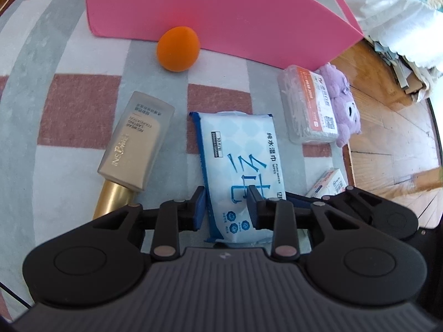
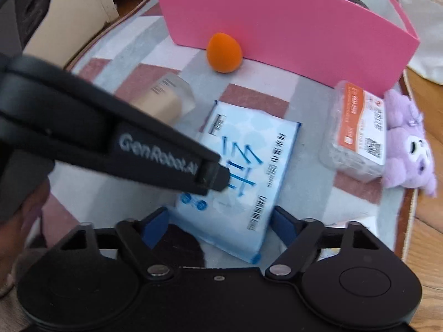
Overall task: Organize objects
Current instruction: 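Lift the wipes pack and lower it into the pink box beside the yarn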
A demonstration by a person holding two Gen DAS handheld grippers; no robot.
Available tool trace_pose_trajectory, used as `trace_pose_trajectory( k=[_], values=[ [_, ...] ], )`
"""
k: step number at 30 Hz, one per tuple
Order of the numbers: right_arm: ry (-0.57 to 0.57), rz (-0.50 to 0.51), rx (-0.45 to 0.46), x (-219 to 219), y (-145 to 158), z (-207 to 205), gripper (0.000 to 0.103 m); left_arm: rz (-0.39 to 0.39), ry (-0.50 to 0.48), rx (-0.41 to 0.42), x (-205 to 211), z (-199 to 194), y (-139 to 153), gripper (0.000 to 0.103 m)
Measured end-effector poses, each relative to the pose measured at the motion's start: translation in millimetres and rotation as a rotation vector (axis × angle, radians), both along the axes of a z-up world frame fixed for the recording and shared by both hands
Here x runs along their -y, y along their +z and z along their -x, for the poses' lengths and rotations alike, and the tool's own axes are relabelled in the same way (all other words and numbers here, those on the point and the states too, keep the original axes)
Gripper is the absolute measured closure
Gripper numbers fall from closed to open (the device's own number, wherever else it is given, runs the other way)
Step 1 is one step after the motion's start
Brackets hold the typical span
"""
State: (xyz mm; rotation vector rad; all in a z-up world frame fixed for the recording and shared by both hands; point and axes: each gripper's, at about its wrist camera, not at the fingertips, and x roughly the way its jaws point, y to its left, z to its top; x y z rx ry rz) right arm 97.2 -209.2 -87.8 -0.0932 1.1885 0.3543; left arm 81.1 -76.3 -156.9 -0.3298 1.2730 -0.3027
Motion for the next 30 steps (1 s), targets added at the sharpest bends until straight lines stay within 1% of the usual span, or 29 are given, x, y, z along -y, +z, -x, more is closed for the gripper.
trace_pose_trajectory(
  k=[1, 3, 5, 7, 9, 12, 15, 19, 21, 25, 28, 30],
  values=[
    [-0.006, -0.005, -0.001, 1, 1, 0, 0.025, 0.001, -0.002, 0.004, 1, 0, 1, 0.075],
    [0.0, -0.017, 0.002, 2, 5, 1, 0.032, 0.008, -0.009, 0.018, 0, 2, 6, 0.076],
    [0.008, -0.055, 0.002, 5, 11, 3, 0.034, 0.024, -0.008, 0.033, -4, 6, 14, 0.075],
    [0.011, -0.101, 0.009, 9, 20, 4, 0.035, 0.044, -0.004, 0.053, -8, 11, 23, 0.075],
    [0.027, -0.119, 0.03, 11, 31, 6, 0.034, 0.06, -0.001, 0.075, -11, 14, 33, 0.076],
    [0.05, -0.14, 0.08, 11, 49, 8, 0.034, 0.054, -0.002, 0.134, -13, 17, 55, 0.076],
    [0.072, -0.136, 0.14, 10, 67, 8, 0.034, 0.042, -0.004, 0.195, -12, 20, 79, 0.075],
    [0.106, -0.114, 0.213, 8, 94, 11, 0.034, 0.036, 0.007, 0.255, -13, 20, 108, 0.075],
    [0.124, -0.101, 0.251, 8, 109, 8, 0.034, 0.032, 0.004, 0.286, -14, 15, 124, 0.075],
    [0.129, -0.095, 0.312, 9, 135, -5, 0.034, 0.046, 0.0, 0.333, -21, 2, 155, 0.075],
    [0.125, -0.106, 0.346, 11, 148, -21, 0.034, 0.042, 0.003, 0.366, -23, -7, 167, 0.075],
    [0.126, -0.119, 0.344, 12, 152, -31, 0.034, 0.033, 0.01, 0.368, -24, -19, 169, 0.075]
  ],
)
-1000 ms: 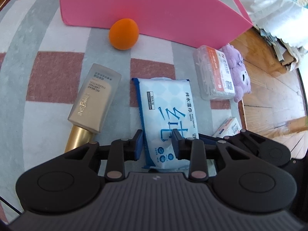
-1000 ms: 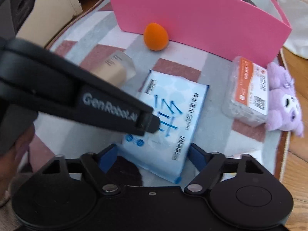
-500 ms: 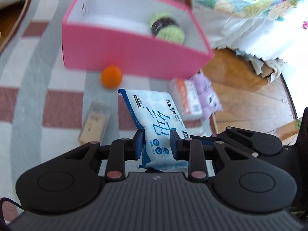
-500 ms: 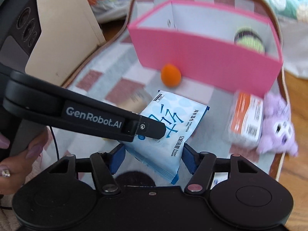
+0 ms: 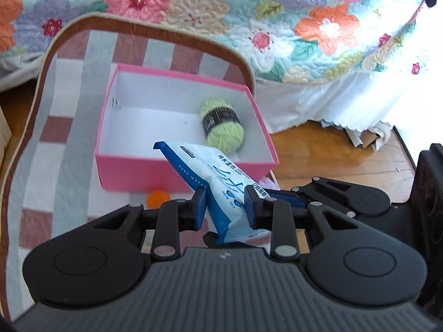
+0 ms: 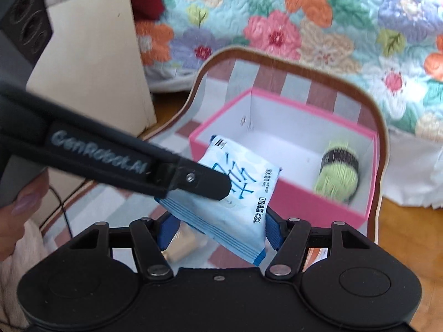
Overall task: Organize objects
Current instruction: 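Lift the wipes pack and lower it into the pink box beside the yarn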
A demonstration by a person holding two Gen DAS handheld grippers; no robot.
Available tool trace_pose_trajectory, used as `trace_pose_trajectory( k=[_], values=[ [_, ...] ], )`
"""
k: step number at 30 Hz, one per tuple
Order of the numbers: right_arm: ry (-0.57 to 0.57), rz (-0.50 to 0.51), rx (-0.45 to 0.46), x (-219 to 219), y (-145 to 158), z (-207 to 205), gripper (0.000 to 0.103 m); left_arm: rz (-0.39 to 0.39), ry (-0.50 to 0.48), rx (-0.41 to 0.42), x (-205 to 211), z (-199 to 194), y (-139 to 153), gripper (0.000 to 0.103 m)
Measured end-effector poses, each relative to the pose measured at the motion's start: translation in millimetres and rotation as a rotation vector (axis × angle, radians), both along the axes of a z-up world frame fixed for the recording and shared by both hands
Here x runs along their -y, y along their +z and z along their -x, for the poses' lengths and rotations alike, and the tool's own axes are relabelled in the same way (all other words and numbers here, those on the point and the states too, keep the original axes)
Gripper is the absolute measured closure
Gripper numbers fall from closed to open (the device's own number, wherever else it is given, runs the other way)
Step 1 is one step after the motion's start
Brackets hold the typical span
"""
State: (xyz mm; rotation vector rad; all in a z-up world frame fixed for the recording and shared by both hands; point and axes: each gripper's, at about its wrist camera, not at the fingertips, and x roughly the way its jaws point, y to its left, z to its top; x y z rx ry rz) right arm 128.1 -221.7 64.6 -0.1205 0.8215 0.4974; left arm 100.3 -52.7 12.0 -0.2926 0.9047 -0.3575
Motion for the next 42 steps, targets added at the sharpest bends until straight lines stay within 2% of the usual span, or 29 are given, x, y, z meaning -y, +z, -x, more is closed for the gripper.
trace_pose_trajectory(
  k=[4, 10, 16, 24, 28, 30, 32, 35, 39, 42],
  values=[
    [0.004, 0.035, 0.033, -4, -2, -25, 0.038, 0.004, 0.018, 0.002, -4, -27, -2, 0.075],
    [-0.016, 0.024, 0.043, 2, -3, -69, 0.038, 0.023, 0.023, -0.007, -2, -76, -5, 0.075],
    [-0.063, 0.038, 0.019, 12, -20, -116, 0.038, 0.014, 0.013, -0.052, 12, -132, -30, 0.075],
    [-0.105, 0.084, -0.12, 20, -68, -184, 0.039, 0.034, 0.046, -0.188, 21, -195, -89, 0.075],
    [-0.158, -0.014, -0.267, 33, -93, -217, 0.039, 0.052, 0.077, -0.262, 14, -212, -117, 0.075],
    [-0.168, -0.042, -0.306, 37, -103, -224, 0.039, 0.063, 0.077, -0.266, 13, -215, -123, 0.075],
    [-0.142, -0.016, -0.295, 33, -107, -225, 0.04, 0.047, 0.066, -0.27, 15, -218, -126, 0.076],
    [-0.103, 0.06, -0.284, 27, -109, -228, 0.041, 0.064, 0.07, -0.301, 18, -228, -134, 0.078],
    [-0.148, 0.131, -0.294, 22, -115, -237, 0.041, 0.062, 0.09, -0.331, 24, -241, -142, 0.08],
    [-0.158, 0.164, -0.303, 21, -120, -237, 0.04, 0.088, 0.12, -0.374, 23, -242, -148, 0.081]
  ],
)
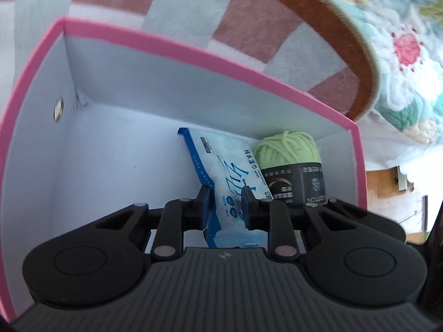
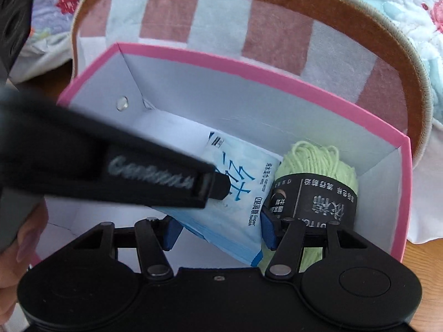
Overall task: Organize objects
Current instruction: 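Lift the wipes pack and lower it into the pink box beside the yarn, then open the left gripper to release the wipes pack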
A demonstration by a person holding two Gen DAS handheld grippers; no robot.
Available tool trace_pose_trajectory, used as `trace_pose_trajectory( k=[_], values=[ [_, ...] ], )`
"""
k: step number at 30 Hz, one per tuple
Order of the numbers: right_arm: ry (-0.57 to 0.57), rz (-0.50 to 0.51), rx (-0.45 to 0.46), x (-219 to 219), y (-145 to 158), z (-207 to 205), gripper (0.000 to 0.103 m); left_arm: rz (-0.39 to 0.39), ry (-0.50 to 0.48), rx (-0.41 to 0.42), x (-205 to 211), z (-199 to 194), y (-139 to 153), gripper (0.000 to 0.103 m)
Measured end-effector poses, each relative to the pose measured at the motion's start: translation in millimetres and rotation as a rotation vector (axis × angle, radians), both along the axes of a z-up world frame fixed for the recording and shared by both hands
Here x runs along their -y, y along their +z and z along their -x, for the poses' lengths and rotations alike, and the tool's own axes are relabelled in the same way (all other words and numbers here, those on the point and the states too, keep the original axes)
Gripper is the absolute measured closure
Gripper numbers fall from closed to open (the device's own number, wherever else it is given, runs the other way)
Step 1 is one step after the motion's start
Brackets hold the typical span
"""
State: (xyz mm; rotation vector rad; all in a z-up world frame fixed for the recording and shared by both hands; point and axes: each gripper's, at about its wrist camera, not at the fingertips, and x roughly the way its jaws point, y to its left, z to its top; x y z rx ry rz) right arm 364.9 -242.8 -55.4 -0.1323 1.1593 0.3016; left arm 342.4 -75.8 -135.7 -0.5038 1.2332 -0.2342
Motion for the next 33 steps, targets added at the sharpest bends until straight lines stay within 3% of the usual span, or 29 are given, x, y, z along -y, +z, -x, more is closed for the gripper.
trace_pose_trajectory(
  k=[7, 9, 13, 15, 19, 23, 25, 29, 33],
  values=[
    [-0.045, -0.014, -0.029, 2, -4, 2, 0.041, -0.025, 0.013, 0.013, 7, -1, -3, 0.083],
    [-0.08, -0.046, -0.043, 6, -2, 1, 0.033, -0.034, 0.011, 0.014, 9, -1, -4, 0.083],
    [-0.086, -0.064, -0.014, 13, 5, 11, 0.034, -0.038, 0.007, 0.006, 11, -7, -9, 0.083],
    [-0.108, -0.045, -0.005, 16, 5, 14, 0.05, -0.036, 0.01, -0.004, 10, -9, -12, 0.082],
    [-0.122, -0.038, -0.006, 17, -2, 16, 0.053, -0.076, -0.005, 0.014, 12, -4, -10, 0.082],
    [-0.114, -0.005, -0.025, 11, -9, 16, 0.05, -0.118, -0.022, 0.033, 12, 6, 0, 0.074],
    [-0.118, -0.041, -0.036, 13, -4, 17, 0.048, -0.133, -0.04, 0.037, 12, 15, 7, 0.074],
    [-0.128, -0.166, -0.017, 29, 20, 37, 0.045, -0.186, -0.072, 0.058, 5, 43, 33, 0.073],
    [-0.114, -0.201, 0.027, 32, 48, 55, 0.041, -0.168, -0.1, 0.076, -9, 73, 65, 0.063]
  ],
)
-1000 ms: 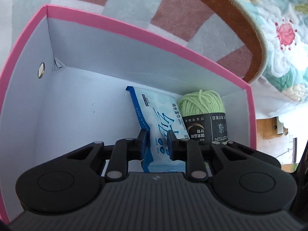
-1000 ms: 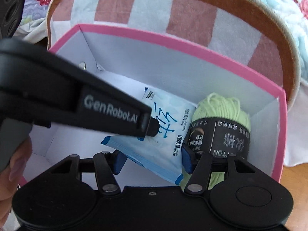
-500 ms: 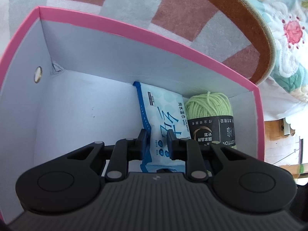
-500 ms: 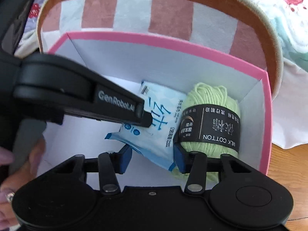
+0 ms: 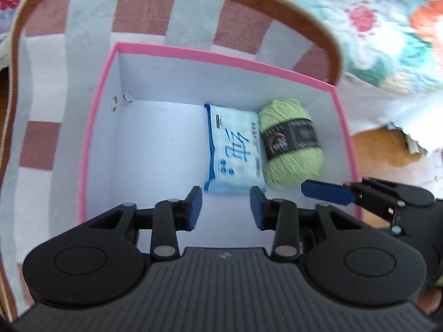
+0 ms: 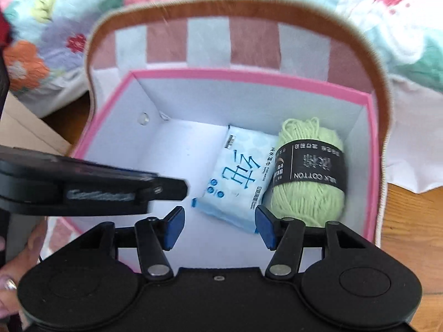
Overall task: Organize objects
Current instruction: 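Move the left gripper to the gold-capped foundation bottle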
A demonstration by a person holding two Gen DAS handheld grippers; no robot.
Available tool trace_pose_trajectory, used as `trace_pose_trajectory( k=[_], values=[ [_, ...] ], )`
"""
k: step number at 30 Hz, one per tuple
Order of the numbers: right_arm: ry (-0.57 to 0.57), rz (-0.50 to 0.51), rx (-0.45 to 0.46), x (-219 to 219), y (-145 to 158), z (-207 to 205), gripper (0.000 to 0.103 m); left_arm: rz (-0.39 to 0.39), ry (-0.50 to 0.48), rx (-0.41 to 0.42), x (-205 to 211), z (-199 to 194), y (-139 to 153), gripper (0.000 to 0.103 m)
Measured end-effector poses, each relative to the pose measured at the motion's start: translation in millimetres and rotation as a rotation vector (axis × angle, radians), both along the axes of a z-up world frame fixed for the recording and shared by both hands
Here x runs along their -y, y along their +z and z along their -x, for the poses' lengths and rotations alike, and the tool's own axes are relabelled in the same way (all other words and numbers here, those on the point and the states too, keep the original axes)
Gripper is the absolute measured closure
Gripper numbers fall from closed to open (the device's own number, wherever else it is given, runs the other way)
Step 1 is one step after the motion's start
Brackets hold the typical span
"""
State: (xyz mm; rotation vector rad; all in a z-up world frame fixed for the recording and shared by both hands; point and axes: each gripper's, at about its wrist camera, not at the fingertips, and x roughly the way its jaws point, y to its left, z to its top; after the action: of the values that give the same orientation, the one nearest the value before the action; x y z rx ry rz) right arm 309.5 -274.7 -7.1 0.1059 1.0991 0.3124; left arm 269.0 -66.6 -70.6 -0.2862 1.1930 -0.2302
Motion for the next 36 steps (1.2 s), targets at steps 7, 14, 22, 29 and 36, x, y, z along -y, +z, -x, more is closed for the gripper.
trace_pose_trajectory(
  k=[7, 14, 22, 29, 36],
  values=[
    [0.082, -0.021, 0.073, -14, 48, 56, 0.039, -0.023, -0.026, 0.032, -22, 54, 44, 0.062],
    [0.148, -0.038, 0.081, -33, 86, 111, 0.034, -0.033, -0.066, 0.093, -43, 110, 81, 0.051],
    [0.213, -0.112, -0.006, -67, 78, 159, 0.027, -0.048, -0.076, 0.086, -66, 157, 75, 0.041],
    [0.206, -0.166, -0.104, -89, 34, 168, 0.026, -0.005, -0.058, -0.014, -80, 164, 16, 0.041],
    [0.232, -0.117, -0.138, -116, -17, 156, 0.026, 0.044, -0.024, -0.081, -86, 163, -36, 0.043]
  ],
)
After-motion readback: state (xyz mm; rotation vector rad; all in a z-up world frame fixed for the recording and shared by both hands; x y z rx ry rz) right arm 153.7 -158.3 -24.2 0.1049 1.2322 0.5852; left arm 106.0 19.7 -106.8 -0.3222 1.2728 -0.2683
